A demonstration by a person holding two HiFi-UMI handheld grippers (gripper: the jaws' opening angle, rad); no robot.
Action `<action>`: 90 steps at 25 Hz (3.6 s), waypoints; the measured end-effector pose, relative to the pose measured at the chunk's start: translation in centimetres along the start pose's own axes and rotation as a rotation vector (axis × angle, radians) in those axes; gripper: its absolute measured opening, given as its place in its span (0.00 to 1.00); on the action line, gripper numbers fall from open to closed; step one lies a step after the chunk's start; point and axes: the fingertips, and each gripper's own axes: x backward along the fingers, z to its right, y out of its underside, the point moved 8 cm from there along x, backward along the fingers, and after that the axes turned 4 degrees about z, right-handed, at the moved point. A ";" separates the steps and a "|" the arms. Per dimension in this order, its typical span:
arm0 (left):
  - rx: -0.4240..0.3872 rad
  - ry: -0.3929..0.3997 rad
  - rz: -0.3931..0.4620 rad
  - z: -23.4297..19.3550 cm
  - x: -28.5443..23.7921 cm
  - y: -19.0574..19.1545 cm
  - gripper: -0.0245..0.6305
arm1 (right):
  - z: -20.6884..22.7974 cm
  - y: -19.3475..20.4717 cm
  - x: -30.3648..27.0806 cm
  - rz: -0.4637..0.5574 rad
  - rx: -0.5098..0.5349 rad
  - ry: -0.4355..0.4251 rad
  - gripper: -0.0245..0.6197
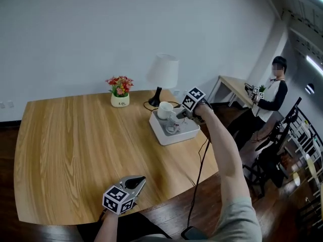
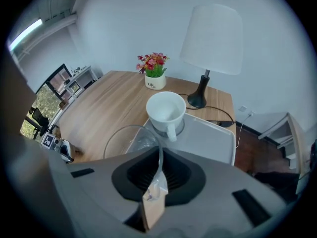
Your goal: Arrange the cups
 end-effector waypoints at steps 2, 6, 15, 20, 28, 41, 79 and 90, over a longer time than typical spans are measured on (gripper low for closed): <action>0.008 0.001 0.005 -0.1 0.0 -0.1 0.05 | 0.4 -0.2 -0.2 0.004 -0.011 -0.016 0.08; 0.004 -0.004 0.001 -0.1 0.0 0.1 0.05 | 0.4 -0.6 -0.6 0.022 0.047 -0.014 0.08; 0.029 -0.003 0.016 -0.5 -0.1 0.0 0.05 | 0.2 -0.6 1.9 0.084 0.135 0.040 0.13; 0.021 -0.005 0.008 -0.5 -0.1 0.0 0.05 | -0.8 -0.8 6.4 0.194 0.176 0.108 0.12; 0.050 -0.011 0.043 -0.6 1.1 -0.2 0.05 | -18.0 -1.4 9.2 0.843 0.388 -0.146 0.07; 0.025 -0.297 0.128 -0.9 16.4 -0.3 0.05 | -37.4 8.6 -6.0 1.232 0.101 -0.592 0.07; -0.102 -0.532 0.176 0.5 23.3 0.9 0.05 | -46.1 11.6 -8.8 1.292 0.443 -0.491 0.07; -0.037 -0.502 0.118 -0.1 22.8 0.9 0.05 | -46.9 11.6 -8.7 1.275 0.452 -0.506 0.07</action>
